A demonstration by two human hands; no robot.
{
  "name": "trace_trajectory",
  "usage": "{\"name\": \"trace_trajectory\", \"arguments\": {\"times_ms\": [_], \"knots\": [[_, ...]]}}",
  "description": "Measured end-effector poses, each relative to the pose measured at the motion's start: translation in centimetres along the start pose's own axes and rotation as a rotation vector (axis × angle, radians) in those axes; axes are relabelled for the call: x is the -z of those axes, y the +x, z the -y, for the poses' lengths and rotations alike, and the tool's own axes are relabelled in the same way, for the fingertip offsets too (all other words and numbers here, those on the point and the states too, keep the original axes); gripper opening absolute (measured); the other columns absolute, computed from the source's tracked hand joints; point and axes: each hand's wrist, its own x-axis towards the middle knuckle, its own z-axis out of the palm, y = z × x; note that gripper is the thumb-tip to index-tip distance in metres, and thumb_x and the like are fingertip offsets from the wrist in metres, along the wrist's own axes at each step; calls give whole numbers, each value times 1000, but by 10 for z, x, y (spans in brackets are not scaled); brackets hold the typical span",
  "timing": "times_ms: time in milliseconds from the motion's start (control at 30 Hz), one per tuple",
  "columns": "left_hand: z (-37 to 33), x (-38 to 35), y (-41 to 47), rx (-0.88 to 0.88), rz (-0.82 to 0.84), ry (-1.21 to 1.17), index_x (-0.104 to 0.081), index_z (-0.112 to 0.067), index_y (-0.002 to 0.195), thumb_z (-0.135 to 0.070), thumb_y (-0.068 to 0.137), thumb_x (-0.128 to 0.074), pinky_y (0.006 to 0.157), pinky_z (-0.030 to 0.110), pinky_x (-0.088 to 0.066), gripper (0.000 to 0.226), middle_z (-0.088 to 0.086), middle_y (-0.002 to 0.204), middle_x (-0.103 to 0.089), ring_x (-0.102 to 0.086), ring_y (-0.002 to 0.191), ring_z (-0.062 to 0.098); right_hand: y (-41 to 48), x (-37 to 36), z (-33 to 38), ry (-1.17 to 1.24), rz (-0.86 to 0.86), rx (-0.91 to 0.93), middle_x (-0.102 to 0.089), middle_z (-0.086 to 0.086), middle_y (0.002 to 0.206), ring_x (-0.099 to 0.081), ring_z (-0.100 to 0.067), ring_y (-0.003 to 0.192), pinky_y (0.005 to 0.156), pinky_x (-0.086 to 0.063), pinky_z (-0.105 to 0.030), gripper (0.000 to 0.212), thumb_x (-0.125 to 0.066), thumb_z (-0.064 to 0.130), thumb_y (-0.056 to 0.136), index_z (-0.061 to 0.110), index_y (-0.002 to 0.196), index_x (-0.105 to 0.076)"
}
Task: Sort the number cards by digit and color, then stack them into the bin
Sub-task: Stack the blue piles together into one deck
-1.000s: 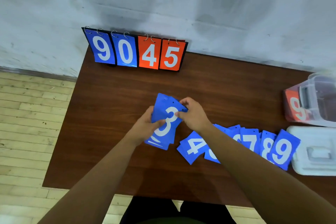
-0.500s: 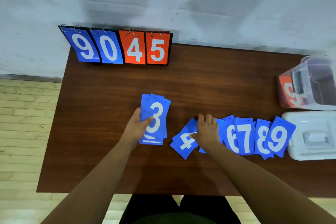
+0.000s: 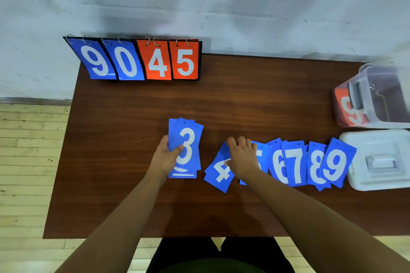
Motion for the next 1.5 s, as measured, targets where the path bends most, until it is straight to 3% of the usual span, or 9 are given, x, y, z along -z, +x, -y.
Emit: {"name": "trace_trajectory", "arguments": {"times_ms": [167, 333, 633, 767, 900, 1067, 1267, 1367, 1500], "knots": [[0, 3, 2, -74, -97, 134, -51, -23, 113, -25, 95, -63, 58, 24, -54, 22, -2, 107, -67, -70, 83, 13, 5, 17, -3, 362, 120, -18, -55, -8, 120, -58, -26, 101, 77, -48, -34, 48, -60, 1, 88, 16, 130, -42], [-8, 3, 3, -182, -30, 336, -51, -24, 114, -22, 98, -56, 67, 32, -58, 17, -5, 105, -66, -68, 87, 13, 0, 75, -14, 713, 372, 174, -65, 8, 85, -65, -3, 74, 63, -50, -22, 15, -72, 12, 86, 23, 90, -63], [-39, -46, -26, -103, 416, -1, -53, -28, 123, -28, 94, -62, 69, 32, -59, 30, -1, 108, -73, -74, 90, 20, 2, 97, -2, 904, 45, 14, -61, 5, 111, -60, -12, 102, 82, -52, -28, 40, -78, 21, 80, 22, 112, -55], [-31, -56, -24, -133, 276, -96, -55, -23, 121, -22, 93, -66, 81, 46, -59, 31, 5, 113, -71, -73, 94, 25, -13, 90, -7, 1117, -168, -248, -57, 6, 110, -57, -7, 95, 73, -45, -17, 48, -75, 32, 83, 22, 122, -49], [-24, -62, -25, -111, 182, -203, -55, -23, 118, -25, 95, -63, 81, 47, -58, 25, 3, 113, -72, -72, 96, 25, -31, 70, -5, 1326, 141, -498, -58, -2, 126, -61, -19, 107, 83, -54, -33, 50, -59, 41, 94, 15, 135, -46], [-12, -82, -32, -68, 242, -139, -55, -25, 117, -19, 96, -60, 85, 50, -57, 22, 3, 115, -70, -71, 98, 24, -49, 56, 9, 1485, 165, -473, -67, 4, 113, -67, -13, 95, 84, -58, -39, 27, -50, 37, 99, 21, 120, -56], [-3, -82, -29, -18, 108, -140, -55, -23, 115, -18, 97, -59, 86, 51, -57, 19, 4, 113, -69, -71, 96, 24, -40, 34, -57, 846, -16, -312, -54, -3, 128, -55, -17, 107, 79, -50, -23, 39, -56, 30, 97, 16, 133, -49], [2, -79, -25, 18, 61, -119, -53, -20, 118, -21, 96, -61, 85, 51, -58, 23, 5, 113, -68, -71, 95, 23, -29, 14, -88, 354, -36, -208, -38, -4, 144, -36, -28, 131, 107, -36, -37, 68, -69, 36, 87, 18, 144, -37], [8, -78, -25, 27, 50, -113, -53, -21, 120, -21, 95, -62, 84, 50, -58, 26, 3, 113, -68, -71, 96, 22, -17, 3, -87, 73, -25, -117, -36, -7, 143, -32, -32, 133, 112, -29, -43, 78, -72, 40, 84, 21, 147, -30]]}}
